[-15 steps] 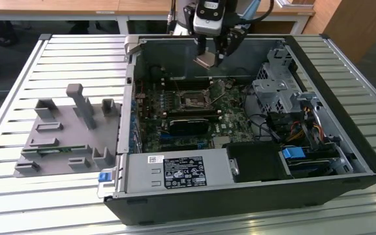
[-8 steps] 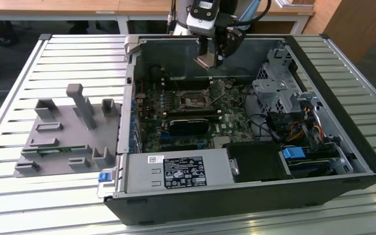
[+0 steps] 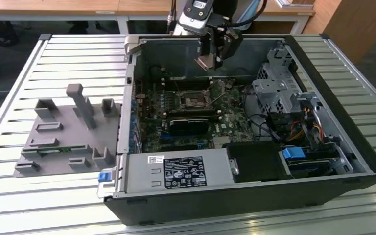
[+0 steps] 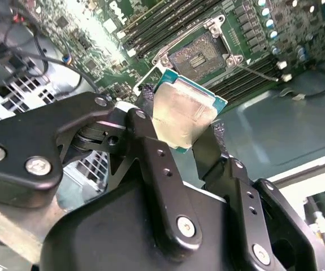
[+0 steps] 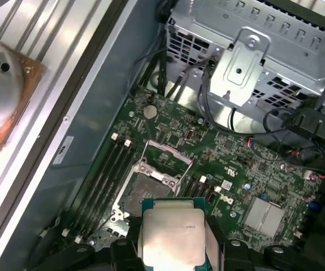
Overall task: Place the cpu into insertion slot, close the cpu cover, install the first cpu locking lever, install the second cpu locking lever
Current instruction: 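Place the cpu into insertion slot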
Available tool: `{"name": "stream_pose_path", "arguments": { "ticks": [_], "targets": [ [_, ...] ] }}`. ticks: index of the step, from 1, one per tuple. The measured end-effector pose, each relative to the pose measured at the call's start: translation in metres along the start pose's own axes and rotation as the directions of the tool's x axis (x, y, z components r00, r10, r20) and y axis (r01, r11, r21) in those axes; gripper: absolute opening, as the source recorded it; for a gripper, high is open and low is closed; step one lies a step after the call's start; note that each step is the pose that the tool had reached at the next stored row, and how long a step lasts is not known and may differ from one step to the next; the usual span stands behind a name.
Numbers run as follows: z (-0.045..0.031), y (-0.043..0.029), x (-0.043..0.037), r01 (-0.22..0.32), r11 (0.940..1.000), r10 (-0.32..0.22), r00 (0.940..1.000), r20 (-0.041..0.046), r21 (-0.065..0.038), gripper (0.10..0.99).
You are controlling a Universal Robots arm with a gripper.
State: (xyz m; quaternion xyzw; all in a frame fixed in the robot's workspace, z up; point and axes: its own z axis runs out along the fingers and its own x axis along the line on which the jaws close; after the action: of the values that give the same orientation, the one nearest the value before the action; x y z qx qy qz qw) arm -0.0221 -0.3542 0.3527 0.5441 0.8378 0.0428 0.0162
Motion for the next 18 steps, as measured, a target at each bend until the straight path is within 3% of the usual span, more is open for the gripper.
{"name": "stream_pose_path", "arguments": {
  "ticks": [4, 9, 14, 18],
  "targets": [
    [0.0012, -0.0002, 0.0000, -0.065, 0.9979, 0.065, 0.9979, 0.0057, -0.001, 0.529],
    [0.0032, -0.0005, 0.0002, -0.135, 0.9908, 0.135, 0.9907, 0.0120, -0.003, 0.529],
    [0.0054, -0.0010, 0.0003, -0.212, 0.9772, 0.212, 0.9770, 0.0187, -0.006, 0.529],
    [0.0068, -0.0012, 0.0003, -0.276, 0.9611, 0.276, 0.9608, 0.0239, -0.009, 0.529]
  ]
}}
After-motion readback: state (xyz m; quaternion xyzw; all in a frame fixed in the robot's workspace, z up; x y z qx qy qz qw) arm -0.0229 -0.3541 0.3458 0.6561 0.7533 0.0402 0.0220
